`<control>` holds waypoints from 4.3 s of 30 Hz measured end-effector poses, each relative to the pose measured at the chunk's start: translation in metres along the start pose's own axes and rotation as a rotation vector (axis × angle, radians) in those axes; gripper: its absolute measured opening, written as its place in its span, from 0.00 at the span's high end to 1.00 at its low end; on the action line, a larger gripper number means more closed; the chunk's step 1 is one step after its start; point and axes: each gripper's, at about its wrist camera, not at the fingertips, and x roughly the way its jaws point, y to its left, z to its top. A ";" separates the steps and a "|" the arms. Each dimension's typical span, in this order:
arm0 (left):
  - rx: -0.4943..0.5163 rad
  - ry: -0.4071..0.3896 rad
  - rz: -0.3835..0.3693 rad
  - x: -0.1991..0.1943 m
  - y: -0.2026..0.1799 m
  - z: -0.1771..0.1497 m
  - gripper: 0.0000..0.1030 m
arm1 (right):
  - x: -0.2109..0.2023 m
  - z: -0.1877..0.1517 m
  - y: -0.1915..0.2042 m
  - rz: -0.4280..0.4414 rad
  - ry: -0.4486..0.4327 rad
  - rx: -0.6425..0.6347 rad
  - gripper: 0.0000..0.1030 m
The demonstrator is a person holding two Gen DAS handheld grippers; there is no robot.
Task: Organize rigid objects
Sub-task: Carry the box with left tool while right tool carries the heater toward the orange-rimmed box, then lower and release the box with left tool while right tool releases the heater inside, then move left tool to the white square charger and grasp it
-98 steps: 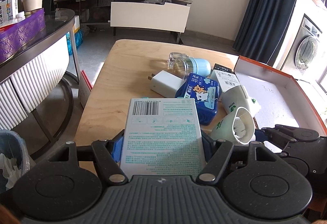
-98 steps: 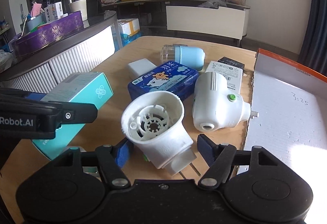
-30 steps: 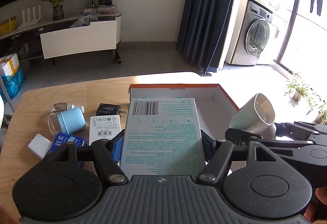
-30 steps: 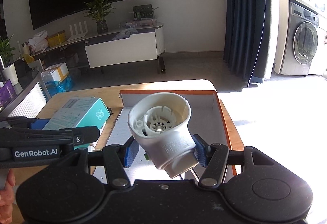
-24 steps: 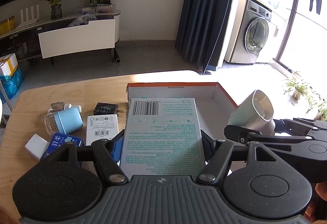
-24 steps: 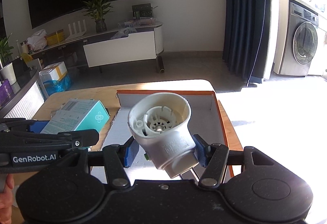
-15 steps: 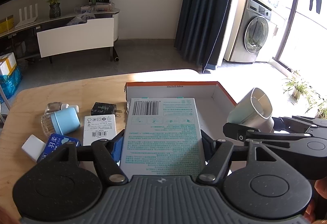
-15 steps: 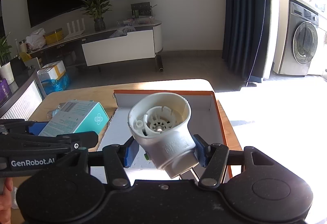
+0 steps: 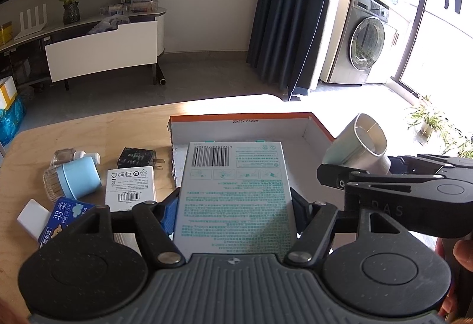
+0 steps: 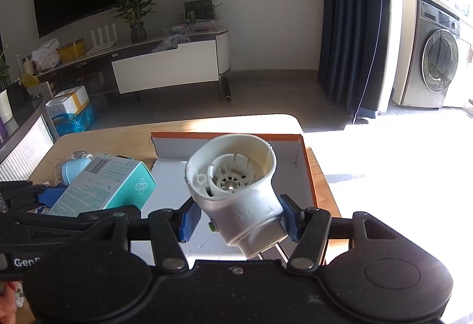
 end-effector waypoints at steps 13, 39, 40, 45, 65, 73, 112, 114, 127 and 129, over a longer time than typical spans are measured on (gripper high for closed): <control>-0.001 0.010 -0.007 0.014 -0.005 0.004 0.31 | 0.014 0.004 0.001 -0.019 0.025 0.002 0.33; -0.008 0.042 -0.038 0.052 -0.022 0.021 0.30 | -0.005 0.024 -0.033 -0.051 -0.108 0.080 0.25; -0.006 0.046 -0.036 0.053 -0.024 0.023 0.29 | -0.008 0.023 -0.034 -0.052 -0.112 0.086 0.25; 0.015 0.029 -0.034 0.040 -0.030 0.023 0.17 | -0.024 0.018 -0.032 -0.047 -0.112 0.082 0.24; -0.025 0.040 0.114 -0.023 -0.009 0.003 0.00 | -0.064 -0.006 -0.007 -0.047 -0.110 0.079 0.12; -0.026 0.020 0.161 -0.043 0.000 -0.009 0.00 | -0.068 -0.015 0.014 -0.001 -0.090 0.043 0.12; -0.225 -0.035 0.329 -0.119 0.073 -0.076 0.00 | -0.066 -0.045 0.113 0.214 -0.009 -0.153 0.11; -0.241 -0.051 0.348 -0.127 0.072 -0.091 0.00 | -0.067 -0.049 0.118 0.221 -0.005 -0.167 0.11; -0.296 0.037 0.437 -0.105 0.091 -0.130 0.08 | -0.065 -0.056 0.118 0.238 0.016 -0.159 0.11; -0.282 0.051 0.444 -0.100 0.092 -0.134 0.11 | -0.064 -0.056 0.115 0.233 0.018 -0.153 0.11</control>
